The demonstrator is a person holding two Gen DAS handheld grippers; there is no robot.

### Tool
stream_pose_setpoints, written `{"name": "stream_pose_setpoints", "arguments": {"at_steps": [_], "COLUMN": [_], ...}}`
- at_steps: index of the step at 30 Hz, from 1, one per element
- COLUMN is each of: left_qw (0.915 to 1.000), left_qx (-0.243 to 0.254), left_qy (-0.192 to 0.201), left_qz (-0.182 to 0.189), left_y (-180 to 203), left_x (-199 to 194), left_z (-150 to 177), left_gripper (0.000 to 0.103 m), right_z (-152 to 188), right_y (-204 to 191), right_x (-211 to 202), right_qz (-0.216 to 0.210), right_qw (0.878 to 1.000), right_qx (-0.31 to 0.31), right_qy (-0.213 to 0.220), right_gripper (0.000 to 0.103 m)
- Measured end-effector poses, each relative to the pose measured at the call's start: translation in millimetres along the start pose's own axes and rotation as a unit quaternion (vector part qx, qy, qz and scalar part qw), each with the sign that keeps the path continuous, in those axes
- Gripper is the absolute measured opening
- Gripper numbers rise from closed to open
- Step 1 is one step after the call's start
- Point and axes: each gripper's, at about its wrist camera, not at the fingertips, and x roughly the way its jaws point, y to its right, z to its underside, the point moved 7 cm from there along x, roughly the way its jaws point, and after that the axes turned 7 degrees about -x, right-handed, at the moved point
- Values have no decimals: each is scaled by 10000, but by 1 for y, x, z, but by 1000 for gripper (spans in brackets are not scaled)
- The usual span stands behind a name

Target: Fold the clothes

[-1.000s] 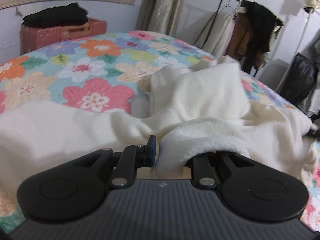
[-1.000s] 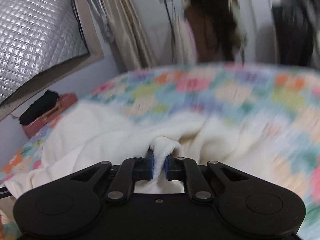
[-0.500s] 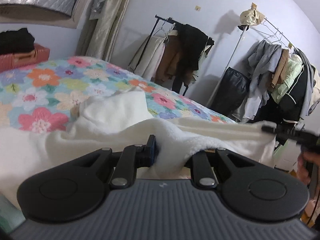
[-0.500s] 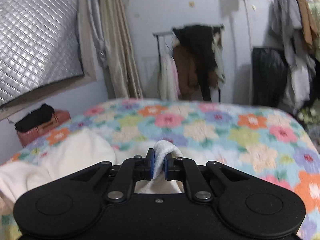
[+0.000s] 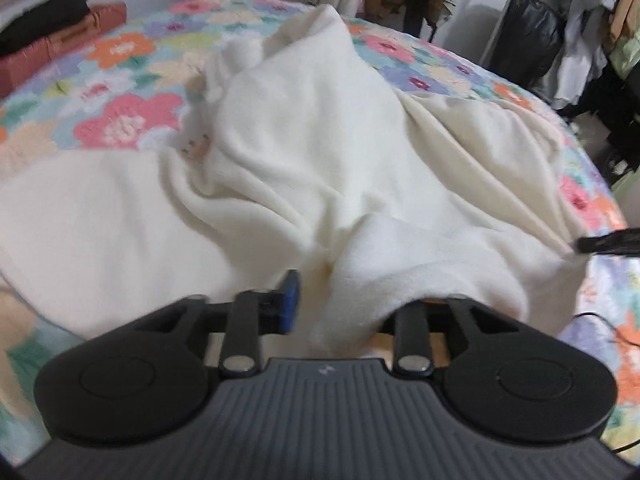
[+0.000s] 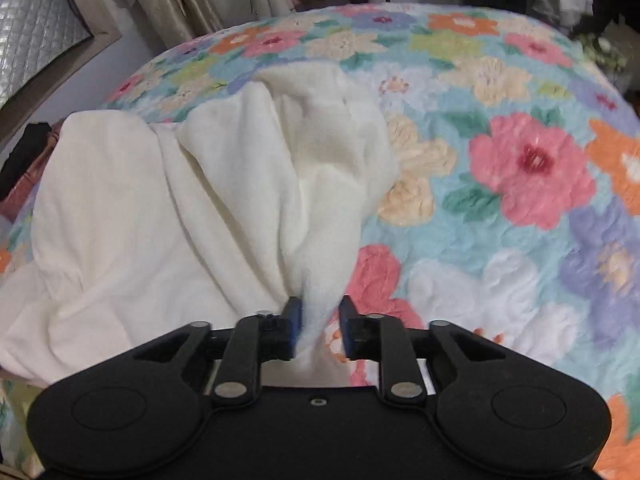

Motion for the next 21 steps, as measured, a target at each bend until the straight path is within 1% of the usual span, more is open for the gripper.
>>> {"name": "stream_pose_setpoints", "arguments": {"at_steps": [1, 3, 5, 6, 8, 10, 12, 14, 16, 18, 20, 21], "left_qw": [10000, 9999, 9998, 9997, 9994, 9989, 9988, 9993, 9996, 9992, 9982, 9976], "left_qx": [38, 40, 75, 132, 256, 397, 413, 337, 252, 250, 187, 108], "left_qy": [62, 137, 182, 189, 200, 230, 221, 166, 118, 322, 552, 642], "left_qz": [-56, -48, -8, -24, -69, -130, -123, -54, -11, 56, 167, 255], "left_y": [-1, -3, -6, -5, -2, -1, -2, -4, -6, -8, -9, -11], "left_x": [-1, -4, -11, -12, -16, -24, -30, -36, -48, -67, -78, -80], "left_z": [-2, -6, -6, -7, -6, -4, -5, -8, -9, -18, -32, -41], "left_gripper": [48, 49, 52, 53, 59, 62, 66, 66, 67, 71, 80, 83], "right_z": [-3, -4, -3, -2, 1, 3, 4, 4, 3, -3, -15, -21], "right_y": [-1, -3, -3, -3, 1, 7, 9, 7, 0, -12, -32, -43], "right_x": [-11, -39, -76, -95, -137, -172, -204, -227, -231, -224, -200, -185], "right_qz": [35, -86, -185, -198, -227, -218, -222, -258, -462, -752, -1012, -1124], "right_qw": [10000, 9998, 9993, 9990, 9985, 9984, 9972, 9957, 9936, 9895, 9815, 9766], "right_qx": [-75, -169, -307, -387, -484, -512, -691, -884, -1032, -1237, -1610, -1802], "right_qy": [17, 58, 99, 117, 121, 140, 167, 143, 31, 22, 212, 325], "right_gripper": [31, 36, 37, 40, 46, 48, 56, 60, 65, 79, 85, 86]}}
